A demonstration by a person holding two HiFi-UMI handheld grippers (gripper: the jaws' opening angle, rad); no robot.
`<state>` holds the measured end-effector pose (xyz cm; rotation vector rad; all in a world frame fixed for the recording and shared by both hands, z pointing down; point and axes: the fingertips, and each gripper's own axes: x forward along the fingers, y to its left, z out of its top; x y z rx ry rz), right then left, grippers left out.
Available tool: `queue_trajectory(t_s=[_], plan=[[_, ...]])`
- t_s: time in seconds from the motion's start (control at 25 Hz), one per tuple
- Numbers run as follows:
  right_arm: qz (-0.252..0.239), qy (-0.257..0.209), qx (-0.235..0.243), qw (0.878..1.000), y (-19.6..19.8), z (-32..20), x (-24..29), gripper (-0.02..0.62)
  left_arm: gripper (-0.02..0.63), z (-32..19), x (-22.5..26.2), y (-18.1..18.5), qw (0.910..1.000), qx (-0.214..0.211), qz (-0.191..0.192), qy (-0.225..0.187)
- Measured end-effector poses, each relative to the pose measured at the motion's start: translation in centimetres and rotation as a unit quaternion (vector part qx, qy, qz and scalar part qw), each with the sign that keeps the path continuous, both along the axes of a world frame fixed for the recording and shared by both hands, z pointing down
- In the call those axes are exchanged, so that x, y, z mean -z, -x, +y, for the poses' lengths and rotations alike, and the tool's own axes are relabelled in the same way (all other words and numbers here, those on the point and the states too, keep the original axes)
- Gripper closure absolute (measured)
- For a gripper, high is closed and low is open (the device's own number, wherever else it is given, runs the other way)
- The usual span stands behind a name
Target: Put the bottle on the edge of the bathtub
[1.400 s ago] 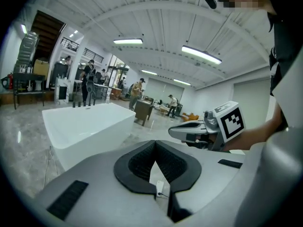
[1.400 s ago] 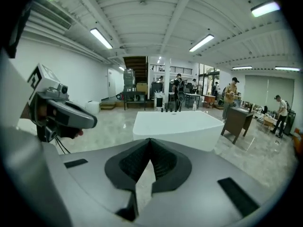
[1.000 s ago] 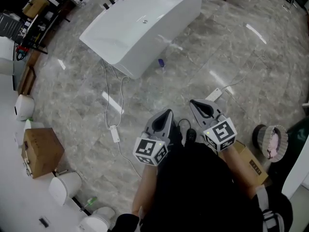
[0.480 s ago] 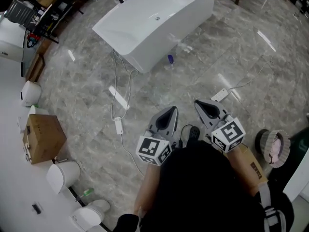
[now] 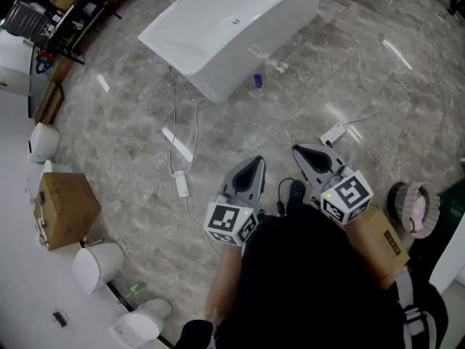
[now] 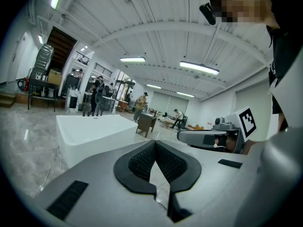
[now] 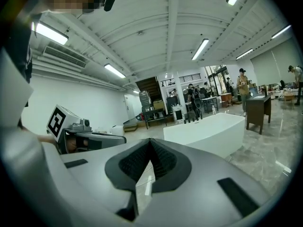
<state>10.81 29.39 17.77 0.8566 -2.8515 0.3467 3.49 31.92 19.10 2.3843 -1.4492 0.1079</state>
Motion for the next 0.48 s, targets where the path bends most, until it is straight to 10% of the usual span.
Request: queue_trajectory(t_s=[0.48], plan=[[0.018, -0.002, 0.007, 1.0, 1.5, 1.0, -0.5, 0.583, 0.595, 1.3, -0.5, 1.7, 1.0, 0.001, -0.002, 0.003]])
